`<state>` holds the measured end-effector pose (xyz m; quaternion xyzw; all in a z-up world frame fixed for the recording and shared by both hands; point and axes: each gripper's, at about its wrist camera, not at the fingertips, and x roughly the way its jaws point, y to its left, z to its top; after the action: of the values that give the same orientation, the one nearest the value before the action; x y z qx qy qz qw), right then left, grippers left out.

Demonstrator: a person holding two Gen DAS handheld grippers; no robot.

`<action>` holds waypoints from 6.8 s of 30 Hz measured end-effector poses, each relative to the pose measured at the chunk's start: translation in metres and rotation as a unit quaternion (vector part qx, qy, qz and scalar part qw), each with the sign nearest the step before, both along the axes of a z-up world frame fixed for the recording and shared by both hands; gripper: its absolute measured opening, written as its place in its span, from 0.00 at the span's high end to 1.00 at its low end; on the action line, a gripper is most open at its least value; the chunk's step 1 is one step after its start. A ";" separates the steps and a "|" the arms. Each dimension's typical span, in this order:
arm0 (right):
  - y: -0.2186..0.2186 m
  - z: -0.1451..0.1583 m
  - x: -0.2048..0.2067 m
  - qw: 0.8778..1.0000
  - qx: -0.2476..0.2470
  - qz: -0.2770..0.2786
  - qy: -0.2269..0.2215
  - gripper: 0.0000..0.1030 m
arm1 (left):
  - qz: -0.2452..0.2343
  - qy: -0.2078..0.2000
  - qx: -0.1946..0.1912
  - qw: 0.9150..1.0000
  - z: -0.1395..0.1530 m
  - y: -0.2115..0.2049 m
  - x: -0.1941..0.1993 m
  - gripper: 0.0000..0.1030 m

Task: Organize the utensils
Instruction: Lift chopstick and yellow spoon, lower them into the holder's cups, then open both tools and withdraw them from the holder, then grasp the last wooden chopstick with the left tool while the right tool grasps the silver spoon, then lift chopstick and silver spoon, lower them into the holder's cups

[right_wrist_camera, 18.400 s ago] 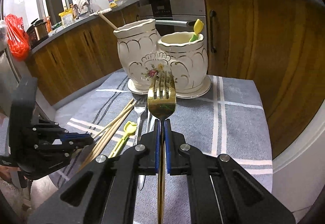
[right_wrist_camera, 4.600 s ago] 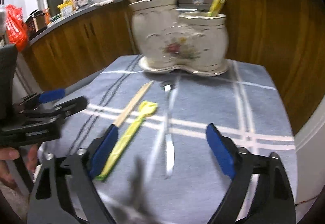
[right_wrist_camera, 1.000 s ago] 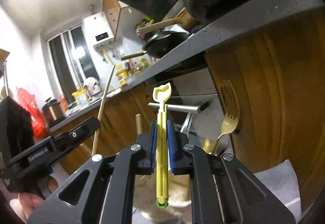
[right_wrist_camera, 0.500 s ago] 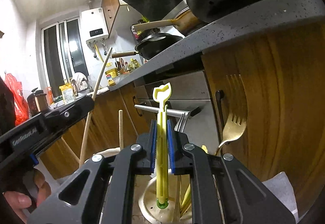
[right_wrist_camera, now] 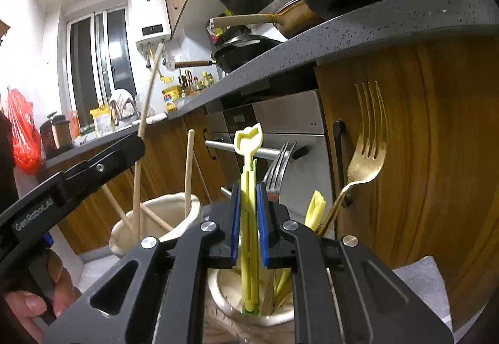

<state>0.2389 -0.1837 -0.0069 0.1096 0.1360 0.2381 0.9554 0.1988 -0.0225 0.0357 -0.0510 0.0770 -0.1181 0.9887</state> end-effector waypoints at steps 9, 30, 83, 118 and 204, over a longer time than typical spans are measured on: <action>-0.006 0.001 -0.018 0.999 -0.032 -0.013 0.022 0.90 | 0.005 0.016 0.032 0.999 -0.006 -0.004 -0.014 0.94; -0.033 0.011 -0.069 0.998 -0.039 -0.032 0.023 0.60 | 0.021 0.043 0.034 0.998 -0.003 0.005 -0.051 0.66; -0.030 -0.068 -0.134 0.971 -0.183 -0.014 0.155 0.13 | -0.034 0.387 0.176 0.905 -0.125 -0.017 -0.113 0.68; 0.037 -0.066 -0.087 0.957 -0.191 0.074 0.205 0.97 | -0.046 0.372 0.143 0.916 -0.120 0.010 -0.122 0.94; -0.014 0.018 -0.041 0.994 -0.060 -0.072 -0.055 0.98 | -0.048 0.022 -0.005 0.999 -0.031 0.032 -0.027 0.94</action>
<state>0.1981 -0.1980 0.0113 0.0487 0.0888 0.1655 0.9810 0.1719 0.0096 0.0043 -0.0552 0.1001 -0.1646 0.9797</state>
